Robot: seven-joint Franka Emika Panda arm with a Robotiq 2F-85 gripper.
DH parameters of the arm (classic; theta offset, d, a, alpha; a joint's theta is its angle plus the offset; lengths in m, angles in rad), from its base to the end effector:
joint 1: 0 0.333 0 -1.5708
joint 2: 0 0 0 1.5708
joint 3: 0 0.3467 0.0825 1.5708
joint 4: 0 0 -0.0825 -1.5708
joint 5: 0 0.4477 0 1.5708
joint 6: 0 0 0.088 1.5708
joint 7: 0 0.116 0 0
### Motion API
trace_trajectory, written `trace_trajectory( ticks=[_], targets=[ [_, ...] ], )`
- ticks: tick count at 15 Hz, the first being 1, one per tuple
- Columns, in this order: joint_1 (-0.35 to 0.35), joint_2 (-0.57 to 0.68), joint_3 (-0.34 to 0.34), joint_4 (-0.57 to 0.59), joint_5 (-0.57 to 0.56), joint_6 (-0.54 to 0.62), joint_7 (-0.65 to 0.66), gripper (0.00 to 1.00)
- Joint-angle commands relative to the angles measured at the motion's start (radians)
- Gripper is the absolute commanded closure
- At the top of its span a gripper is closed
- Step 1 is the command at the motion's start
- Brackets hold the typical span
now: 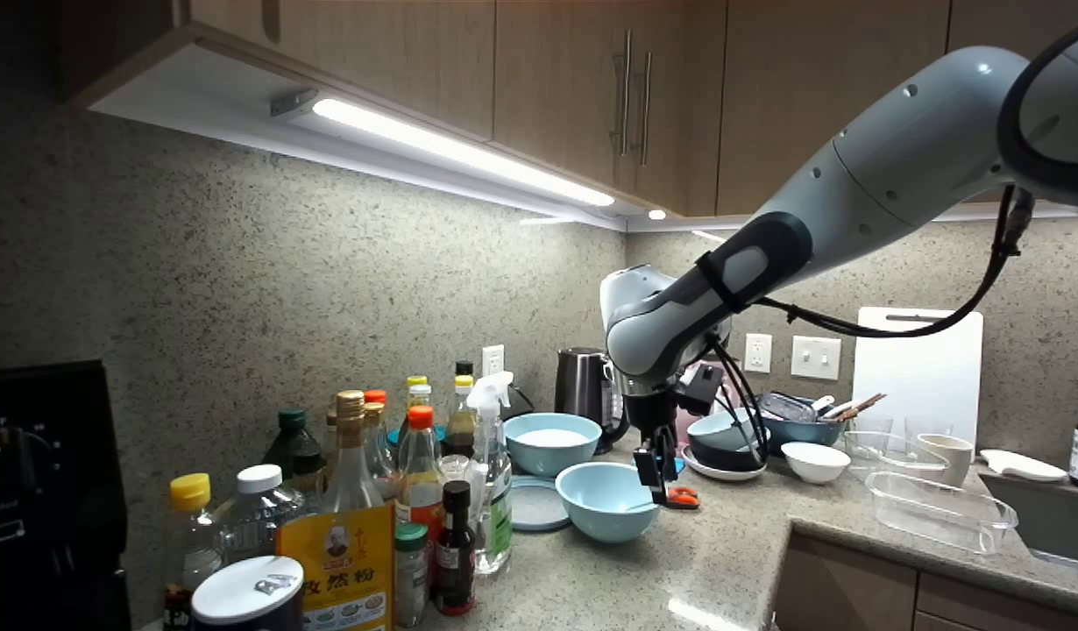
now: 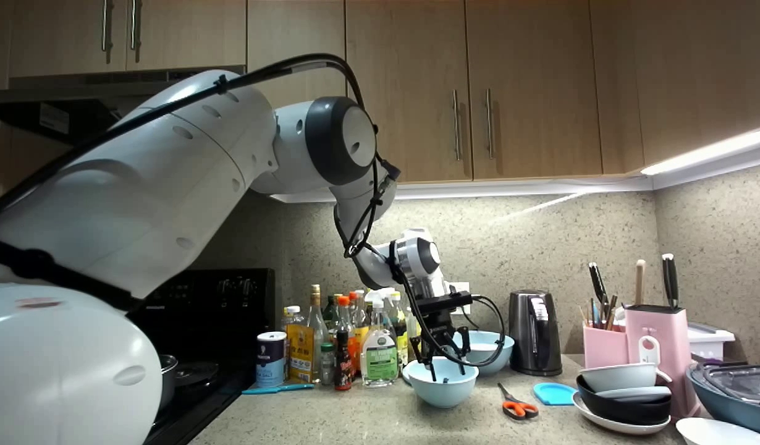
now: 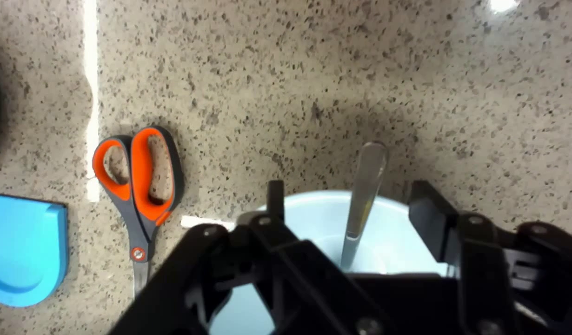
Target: Use the spoon to stir the contents in the blue bowl
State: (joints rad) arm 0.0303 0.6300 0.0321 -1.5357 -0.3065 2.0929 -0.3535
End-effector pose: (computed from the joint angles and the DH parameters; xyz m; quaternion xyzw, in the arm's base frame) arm 0.7684 0.0275 0.2619 0.9516 0.2807 -0.0525 0.1136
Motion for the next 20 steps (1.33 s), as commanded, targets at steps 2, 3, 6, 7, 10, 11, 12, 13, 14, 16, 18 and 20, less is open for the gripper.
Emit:
trace_trajectory(
  ticks=[2,3,6,7,10,11,12,13,14,16,18,20],
  targets=[
    [0.003,0.014,0.008,0.061,0.025,-0.157,-0.011,0.06],
    [0.010,0.008,0.005,0.062,0.018,-0.180,0.006,0.03],
    [0.014,0.010,0.010,0.078,0.016,-0.227,0.000,0.00],
    [0.016,0.014,0.009,0.086,0.013,-0.239,-0.003,0.00],
    [0.017,0.013,0.008,0.074,0.003,-0.214,0.002,0.00],
    [0.019,0.021,0.006,0.081,0.001,-0.219,0.003,0.00],
    [0.017,0.028,0.007,0.085,0.001,-0.220,-0.005,0.00],
    [0.015,0.034,0.007,0.089,0.003,-0.221,-0.008,0.00],
    [0.013,0.043,0.008,0.095,0.007,-0.226,-0.011,0.00],
    [0.010,0.055,0.008,0.101,0.009,-0.227,-0.015,0.26],
    [0.008,0.059,0.008,0.100,0.007,-0.219,-0.020,0.39],
    [0.008,0.063,0.007,0.101,0.004,-0.215,-0.021,0.53]
  ],
)
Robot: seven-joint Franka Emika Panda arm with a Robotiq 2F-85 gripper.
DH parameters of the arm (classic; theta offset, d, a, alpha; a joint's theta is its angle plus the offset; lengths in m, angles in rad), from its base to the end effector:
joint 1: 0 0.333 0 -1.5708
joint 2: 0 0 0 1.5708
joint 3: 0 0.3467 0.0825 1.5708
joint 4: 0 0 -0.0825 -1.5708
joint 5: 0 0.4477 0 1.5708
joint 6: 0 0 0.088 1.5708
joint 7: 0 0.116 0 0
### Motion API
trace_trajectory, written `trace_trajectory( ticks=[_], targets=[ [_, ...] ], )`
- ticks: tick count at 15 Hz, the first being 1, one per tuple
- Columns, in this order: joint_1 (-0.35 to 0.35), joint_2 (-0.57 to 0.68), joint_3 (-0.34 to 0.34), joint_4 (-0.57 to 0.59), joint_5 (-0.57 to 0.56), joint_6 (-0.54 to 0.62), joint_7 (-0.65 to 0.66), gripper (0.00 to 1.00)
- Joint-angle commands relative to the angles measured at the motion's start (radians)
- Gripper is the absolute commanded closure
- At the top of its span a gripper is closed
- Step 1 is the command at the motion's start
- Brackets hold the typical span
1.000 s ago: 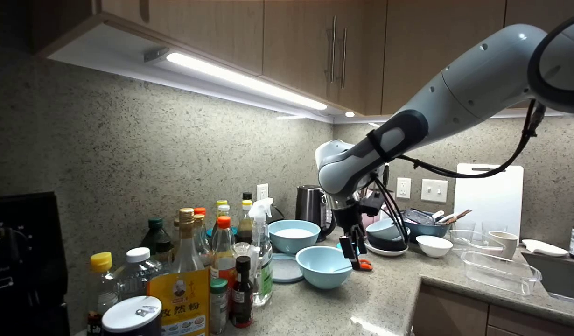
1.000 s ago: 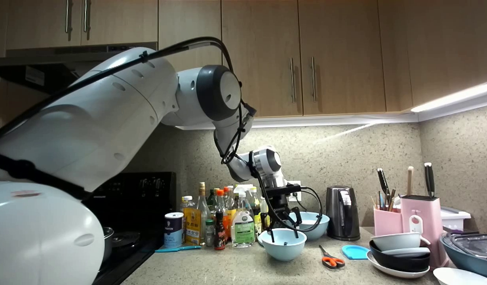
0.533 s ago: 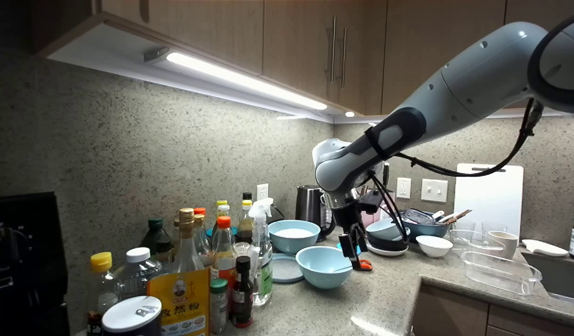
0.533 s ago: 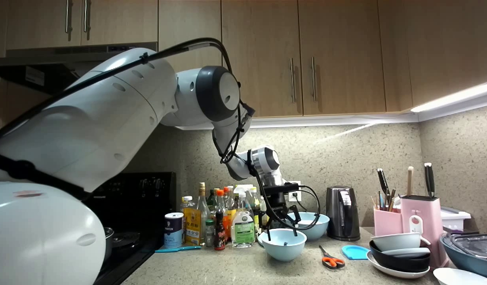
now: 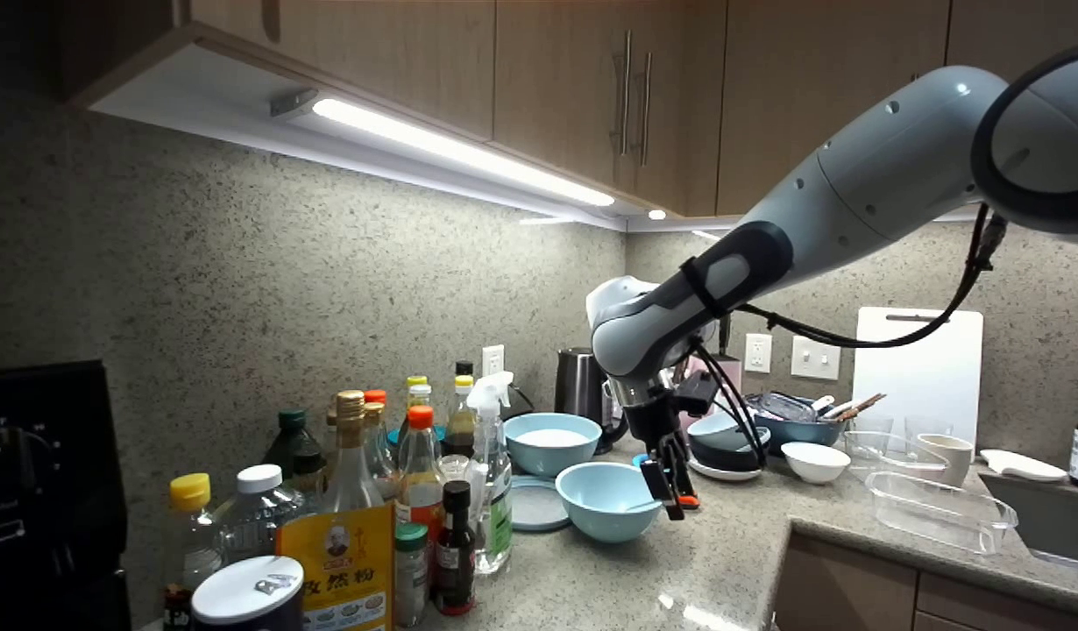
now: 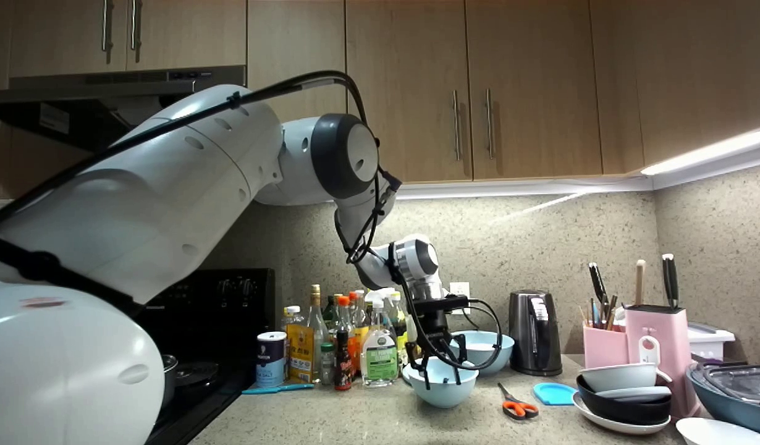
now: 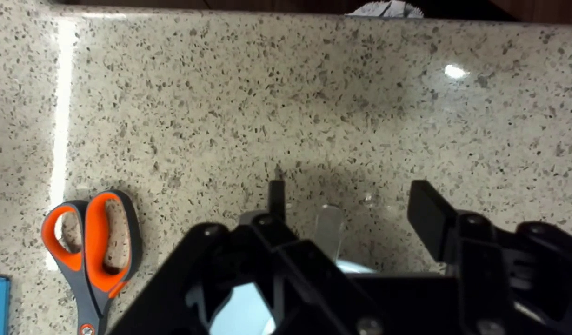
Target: Use the spoon to stir the contents in the blue bowl
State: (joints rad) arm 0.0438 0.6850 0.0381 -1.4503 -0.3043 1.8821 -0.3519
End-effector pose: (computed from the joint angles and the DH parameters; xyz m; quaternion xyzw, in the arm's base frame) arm 0.7635 0.0330 0.2481 0.9462 0.2715 -0.1401 0.1070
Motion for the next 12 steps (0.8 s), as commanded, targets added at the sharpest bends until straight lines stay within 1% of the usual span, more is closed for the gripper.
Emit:
trace_trajectory(
  ticks=[1,3,6,7,8,9,10,12],
  targets=[
    [-0.003,0.008,-0.001,0.015,-0.004,0.000,-0.017,0.61],
    [-0.002,0.007,-0.001,0.013,-0.005,0.003,-0.018,0.72],
    [-0.002,0.002,-0.002,0.007,-0.010,0.017,-0.018,0.93],
    [-0.002,0.001,-0.002,0.008,-0.010,0.019,-0.016,0.97],
    [-0.002,0.000,-0.002,0.006,-0.011,0.023,-0.021,1.00],
    [-0.003,-0.001,-0.001,0.005,-0.012,0.027,-0.023,0.99],
    [-0.002,-0.002,-0.002,0.004,-0.015,0.030,-0.022,0.96],
    [0.004,-0.011,-0.005,-0.003,-0.020,0.024,-0.013,0.96]
  ],
)
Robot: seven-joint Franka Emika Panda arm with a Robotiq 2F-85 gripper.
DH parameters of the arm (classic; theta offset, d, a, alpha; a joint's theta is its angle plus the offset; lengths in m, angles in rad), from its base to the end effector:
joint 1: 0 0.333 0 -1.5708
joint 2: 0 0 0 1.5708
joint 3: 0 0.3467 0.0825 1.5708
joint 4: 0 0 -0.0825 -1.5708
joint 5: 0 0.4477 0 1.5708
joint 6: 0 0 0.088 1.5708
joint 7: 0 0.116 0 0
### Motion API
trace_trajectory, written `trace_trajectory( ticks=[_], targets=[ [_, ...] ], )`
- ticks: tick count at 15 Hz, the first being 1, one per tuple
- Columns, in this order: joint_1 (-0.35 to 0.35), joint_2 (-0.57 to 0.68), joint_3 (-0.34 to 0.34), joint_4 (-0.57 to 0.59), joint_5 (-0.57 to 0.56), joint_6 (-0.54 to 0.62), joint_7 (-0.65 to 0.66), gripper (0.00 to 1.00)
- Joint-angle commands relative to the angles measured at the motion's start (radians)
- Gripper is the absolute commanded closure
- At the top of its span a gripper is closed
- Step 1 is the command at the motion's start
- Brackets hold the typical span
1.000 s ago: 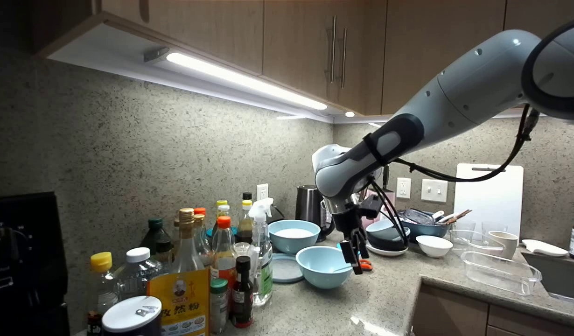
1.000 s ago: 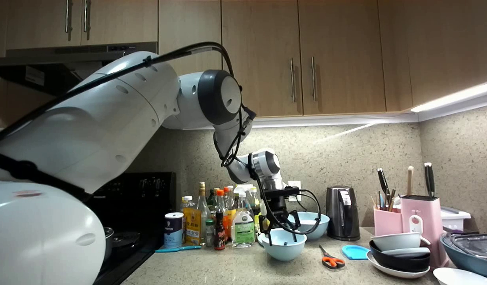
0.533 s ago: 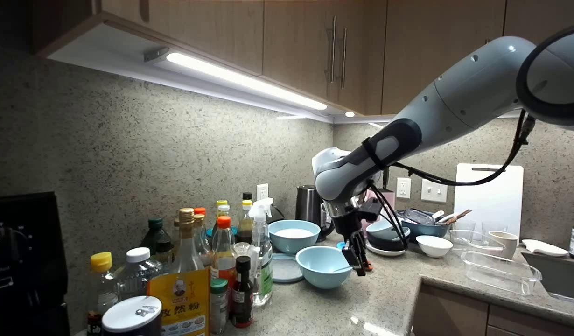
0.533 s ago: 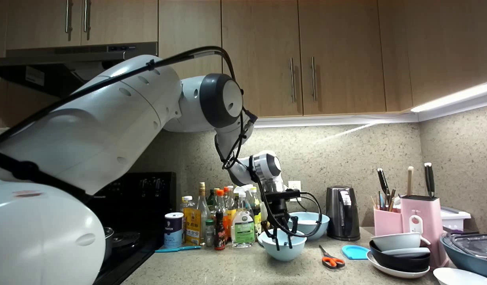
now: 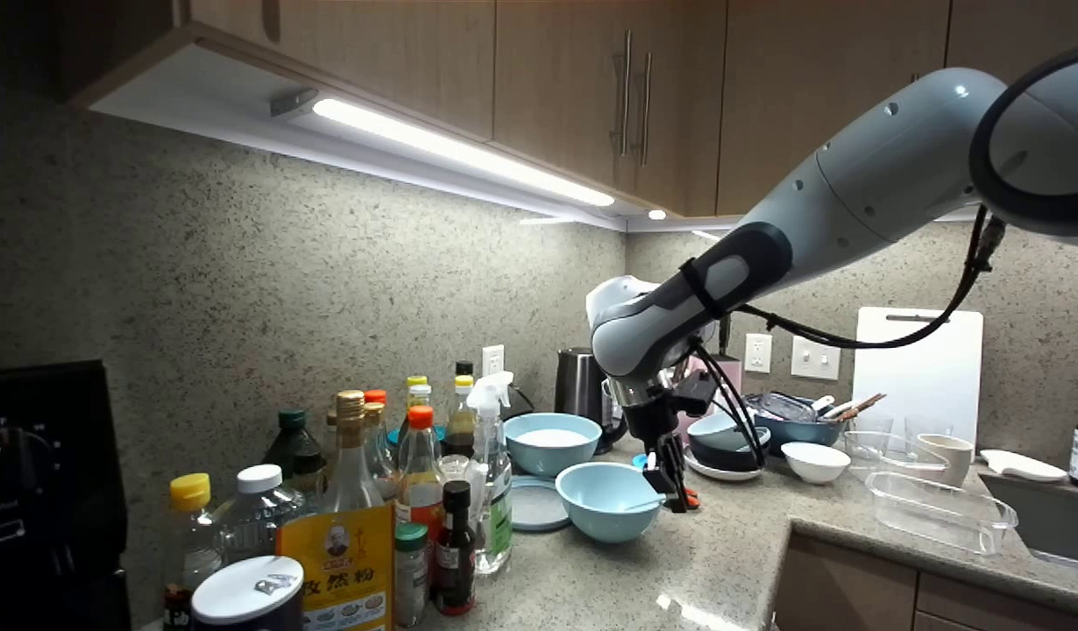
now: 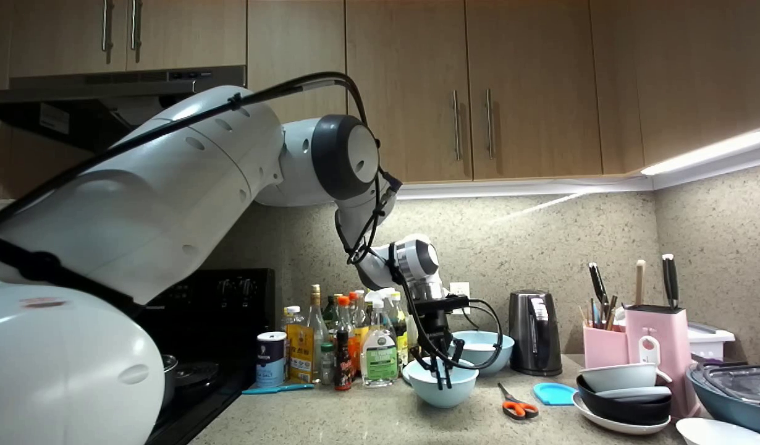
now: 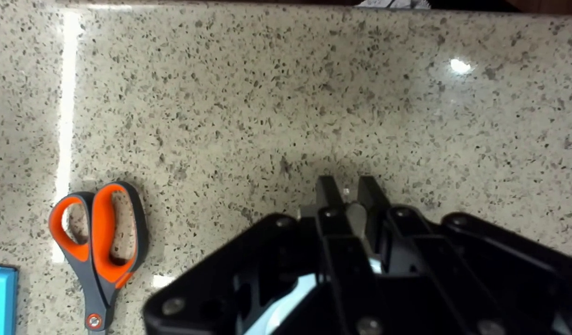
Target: Use the spoon to stir the contents in the blue bowl
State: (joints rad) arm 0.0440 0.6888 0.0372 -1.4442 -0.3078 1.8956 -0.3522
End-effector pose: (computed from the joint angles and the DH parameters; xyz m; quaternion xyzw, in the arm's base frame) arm 0.7668 0.0330 0.2489 0.9466 0.2729 -0.1326 0.1095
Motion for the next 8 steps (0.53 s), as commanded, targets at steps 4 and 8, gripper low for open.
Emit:
trace_trajectory(
  ticks=[4,8],
  targets=[
    [0.040,-0.068,-0.018,-0.038,-0.062,-0.030,0.034,0.96],
    [0.081,-0.076,-0.035,-0.002,-0.085,-0.252,0.098,0.96]
  ],
)
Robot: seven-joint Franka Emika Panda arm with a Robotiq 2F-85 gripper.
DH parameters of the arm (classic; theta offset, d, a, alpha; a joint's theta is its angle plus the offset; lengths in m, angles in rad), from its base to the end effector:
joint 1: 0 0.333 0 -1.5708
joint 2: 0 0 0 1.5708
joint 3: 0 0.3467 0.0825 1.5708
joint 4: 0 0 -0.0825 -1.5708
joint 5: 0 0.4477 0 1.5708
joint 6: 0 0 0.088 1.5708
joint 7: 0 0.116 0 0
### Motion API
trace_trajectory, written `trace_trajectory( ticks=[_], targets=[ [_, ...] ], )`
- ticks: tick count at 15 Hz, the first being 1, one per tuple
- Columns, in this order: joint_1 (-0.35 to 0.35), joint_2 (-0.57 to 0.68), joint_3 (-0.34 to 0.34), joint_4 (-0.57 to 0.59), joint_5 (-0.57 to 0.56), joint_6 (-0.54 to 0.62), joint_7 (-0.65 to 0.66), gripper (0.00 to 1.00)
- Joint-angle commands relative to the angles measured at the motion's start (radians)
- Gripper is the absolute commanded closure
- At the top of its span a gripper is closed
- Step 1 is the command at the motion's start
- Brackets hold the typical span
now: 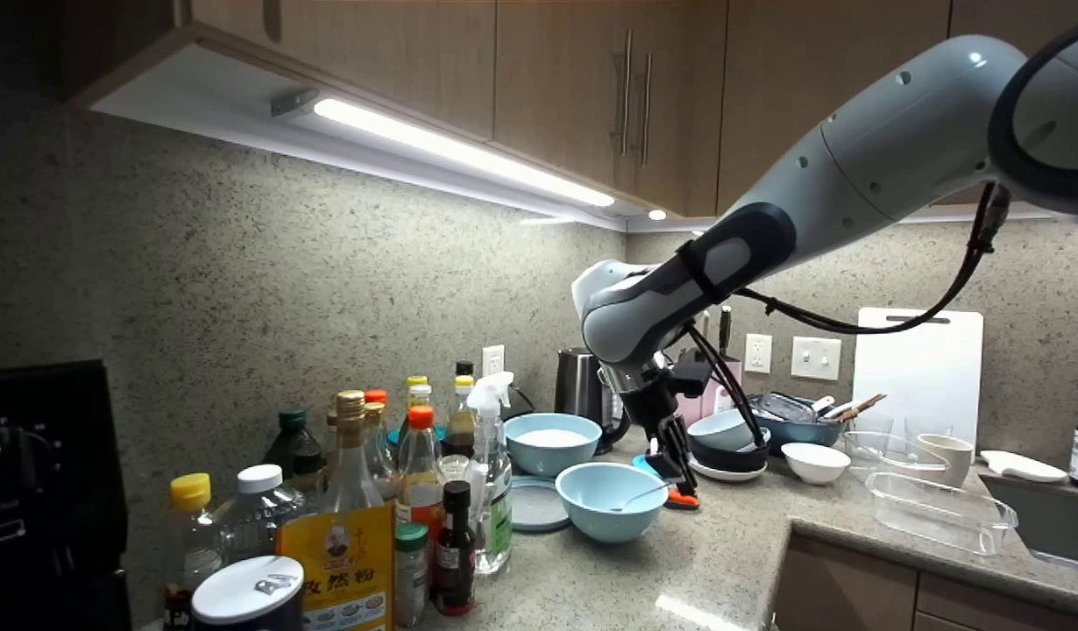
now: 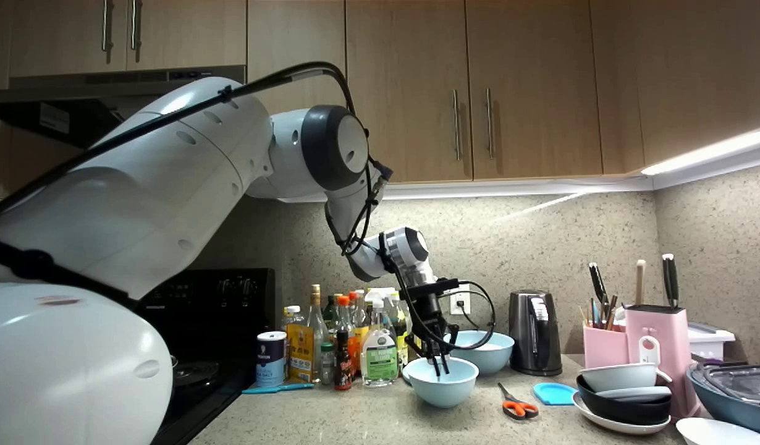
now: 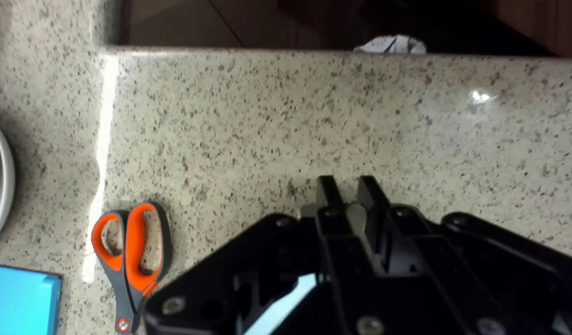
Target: Use the spoon to stir the contents in the blue bowl
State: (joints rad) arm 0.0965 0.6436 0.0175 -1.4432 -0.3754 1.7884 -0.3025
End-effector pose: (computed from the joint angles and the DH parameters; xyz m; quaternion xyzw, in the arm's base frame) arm 0.7565 0.0497 0.2804 0.9379 0.2656 -0.1612 0.1543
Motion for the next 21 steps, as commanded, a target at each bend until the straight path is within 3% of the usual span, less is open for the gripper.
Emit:
trace_trajectory(
  ticks=[1,2,3,6,7,14,21],
  targets=[
    [0.026,-0.024,-0.010,0.019,0.000,-0.222,0.045,0.96],
    [0.012,-0.010,0.005,0.012,-0.006,-0.132,0.024,0.96],
    [0.014,-0.010,0.007,0.018,-0.006,-0.152,0.025,0.85],
    [0.014,-0.006,0.007,0.018,-0.006,-0.146,0.024,0.85],
    [0.014,-0.005,0.007,0.018,-0.006,-0.146,0.024,0.96],
    [0.079,0.036,-0.042,0.064,-0.201,-0.076,0.120,0.96],
    [0.147,0.096,-0.038,0.161,-0.382,-0.073,0.108,0.96]
  ],
)
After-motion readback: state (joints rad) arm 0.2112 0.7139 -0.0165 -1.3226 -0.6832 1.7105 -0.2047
